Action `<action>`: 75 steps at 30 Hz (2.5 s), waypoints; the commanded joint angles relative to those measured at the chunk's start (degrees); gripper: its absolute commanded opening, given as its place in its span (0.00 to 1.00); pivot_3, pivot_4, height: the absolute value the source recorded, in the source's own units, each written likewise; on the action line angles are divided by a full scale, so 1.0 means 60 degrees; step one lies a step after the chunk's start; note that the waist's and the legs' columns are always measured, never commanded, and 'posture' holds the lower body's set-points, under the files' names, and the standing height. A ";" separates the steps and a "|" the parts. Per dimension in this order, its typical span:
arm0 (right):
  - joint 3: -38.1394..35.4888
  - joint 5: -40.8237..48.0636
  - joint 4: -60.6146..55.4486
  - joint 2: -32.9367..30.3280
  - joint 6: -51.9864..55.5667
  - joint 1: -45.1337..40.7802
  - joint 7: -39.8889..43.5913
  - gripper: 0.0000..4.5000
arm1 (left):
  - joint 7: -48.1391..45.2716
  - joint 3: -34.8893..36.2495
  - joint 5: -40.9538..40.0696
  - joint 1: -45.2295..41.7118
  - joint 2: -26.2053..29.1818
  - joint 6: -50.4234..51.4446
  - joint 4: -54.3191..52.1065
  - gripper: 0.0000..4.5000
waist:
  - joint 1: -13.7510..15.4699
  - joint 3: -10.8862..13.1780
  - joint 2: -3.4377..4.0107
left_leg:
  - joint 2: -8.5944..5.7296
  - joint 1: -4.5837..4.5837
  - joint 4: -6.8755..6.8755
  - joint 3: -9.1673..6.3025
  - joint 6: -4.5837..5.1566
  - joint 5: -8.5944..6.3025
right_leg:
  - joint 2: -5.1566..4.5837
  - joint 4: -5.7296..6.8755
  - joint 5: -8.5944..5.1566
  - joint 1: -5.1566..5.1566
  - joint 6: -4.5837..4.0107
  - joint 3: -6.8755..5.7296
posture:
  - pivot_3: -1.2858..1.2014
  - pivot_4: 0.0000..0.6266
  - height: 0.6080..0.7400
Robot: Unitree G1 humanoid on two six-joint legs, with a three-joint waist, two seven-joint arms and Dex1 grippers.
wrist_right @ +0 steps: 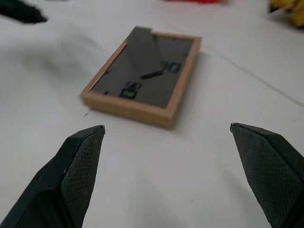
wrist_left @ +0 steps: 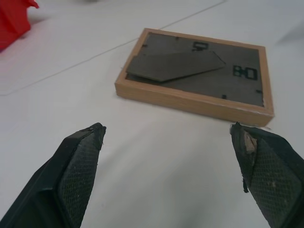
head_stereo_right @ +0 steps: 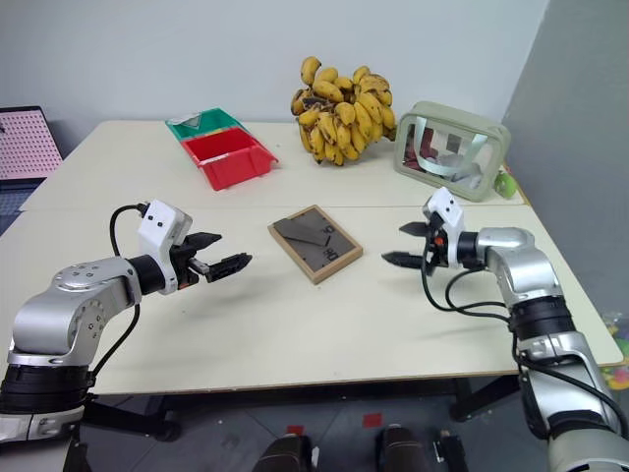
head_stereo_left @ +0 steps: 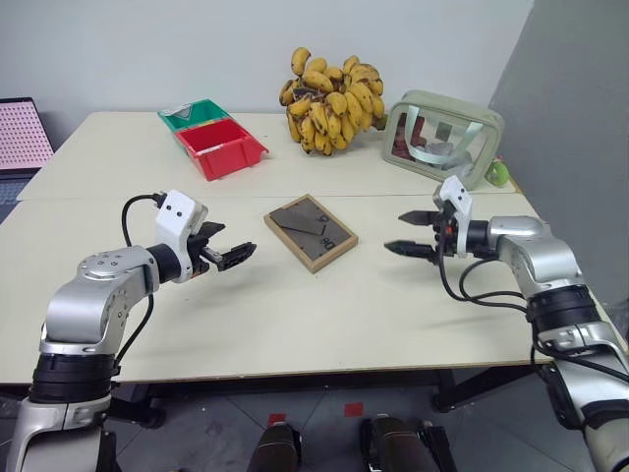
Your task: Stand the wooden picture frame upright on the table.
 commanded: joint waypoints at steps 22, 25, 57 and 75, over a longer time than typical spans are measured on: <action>0.0022 -0.3103 0.7343 0.3934 -0.3836 -0.2911 -0.4570 0.00 | 0.4137 -0.0750 0.1864 -0.1201 -0.4354 -0.1211 0.2542 0.00 | 0.0029 -0.0002 -0.0001 | -0.0005 0.0006 0.0004 -0.0002 -0.0001 0.0002 | 0.0003 0.0009 0.0040 0.0015 0.0058 0.0006 | 0.52 0.24 1.00; 0.0005 -0.3216 0.7345 0.4216 -0.3949 -0.2876 -0.4339 0.00 | 0.3792 -0.1189 0.2014 -0.1452 -0.4432 -0.1063 0.2906 0.00 | 0.0002 -0.0003 -0.0003 | -0.0008 0.0014 0.0009 0.0000 -0.0001 0.0002 | 0.0002 0.0004 0.0044 0.0028 0.0065 0.0009 | 0.52 0.24 1.00; 0.1051 -0.3002 -0.4159 0.0046 0.0265 0.3770 -0.1577 0.00 | -0.2121 -0.1336 -0.0756 0.0587 0.0652 0.4102 -0.1658 0.09 | -0.0080 -0.0052 0.0060 | -0.0004 0.0097 0.0006 -0.0017 -0.0042 -0.0035 | -0.0028 -0.0064 -0.0041 0.0075 -0.0021 -0.0022 | 0.52 0.24 1.00; 0.1813 -0.2998 -0.3740 0.1988 0.0202 0.3513 -0.2597 0.00 | -0.1035 0.1279 -0.3204 -0.0367 -0.1719 0.7904 0.2073 0.92 | -0.0259 -0.0057 0.0010 | 0.0013 0.0129 -0.0037 -0.0036 0.0006 -0.0012 | 0.0025 0.0023 -0.0040 0.0086 -0.0023 -0.0003 | 0.52 0.24 1.00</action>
